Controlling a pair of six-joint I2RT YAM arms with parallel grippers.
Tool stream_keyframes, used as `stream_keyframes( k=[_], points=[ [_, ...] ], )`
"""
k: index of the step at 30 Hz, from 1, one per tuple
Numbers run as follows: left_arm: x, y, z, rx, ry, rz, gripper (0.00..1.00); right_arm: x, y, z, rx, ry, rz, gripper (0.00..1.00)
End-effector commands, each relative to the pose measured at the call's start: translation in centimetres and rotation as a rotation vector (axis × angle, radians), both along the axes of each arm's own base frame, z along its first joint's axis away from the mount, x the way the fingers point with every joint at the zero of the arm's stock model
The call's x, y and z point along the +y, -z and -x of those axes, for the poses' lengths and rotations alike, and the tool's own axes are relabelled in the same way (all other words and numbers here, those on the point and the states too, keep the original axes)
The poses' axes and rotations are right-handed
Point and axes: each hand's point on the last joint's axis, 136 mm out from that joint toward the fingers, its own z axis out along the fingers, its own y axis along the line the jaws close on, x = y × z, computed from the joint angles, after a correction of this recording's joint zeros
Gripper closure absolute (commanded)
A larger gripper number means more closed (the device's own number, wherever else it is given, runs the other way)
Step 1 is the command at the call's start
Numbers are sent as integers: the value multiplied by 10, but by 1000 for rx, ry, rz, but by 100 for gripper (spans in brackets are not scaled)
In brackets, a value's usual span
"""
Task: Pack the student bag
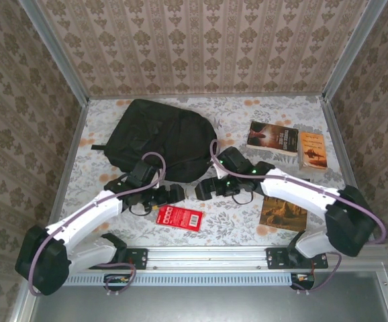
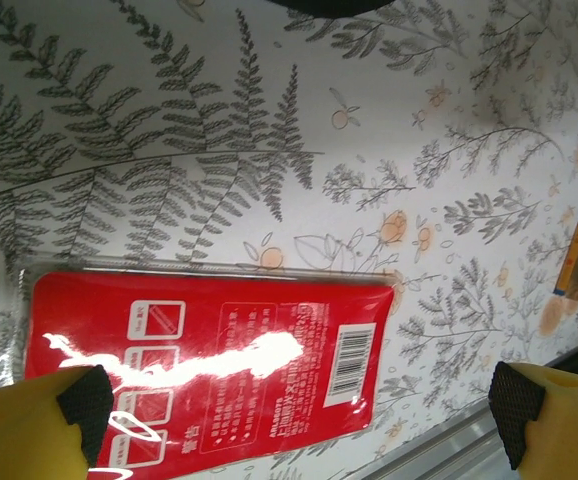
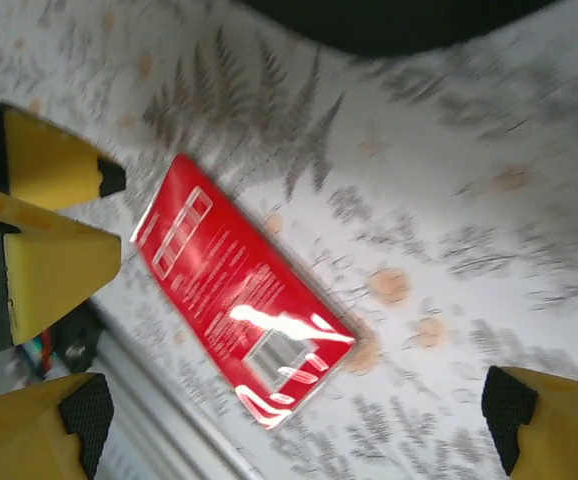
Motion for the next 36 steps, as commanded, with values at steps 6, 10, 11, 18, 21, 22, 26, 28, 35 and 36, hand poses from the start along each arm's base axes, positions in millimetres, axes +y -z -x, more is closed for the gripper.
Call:
stream_keyframes(
  k=[6,10,11,18,21,22,26,28,35,36],
  points=[
    [12,37,19,108,25,-58,0,22,43,39,344,-71,-101,3],
    [11,40,20,126,45,-69,0,23,56,48,412,-67,-116,3],
    [11,42,22,134,49,-71,0,21,58,50,421,-66,-112,3],
    [10,57,35,194,53,-36,0,19,70,56,463,-57,-109,3],
    [5,58,39,217,72,-10,0,27,72,54,486,-58,-141,3],
    [4,59,39,225,73,-6,0,29,72,52,492,-58,-153,3],
    [3,64,41,242,69,-1,0,41,65,48,505,-70,-220,4],
    [3,65,41,243,68,-1,0,45,63,47,507,-75,-242,8],
    [3,69,42,253,62,-1,0,45,62,51,527,-81,-264,28],
    [3,70,43,255,61,1,0,45,63,51,526,-79,-263,31]
  ],
)
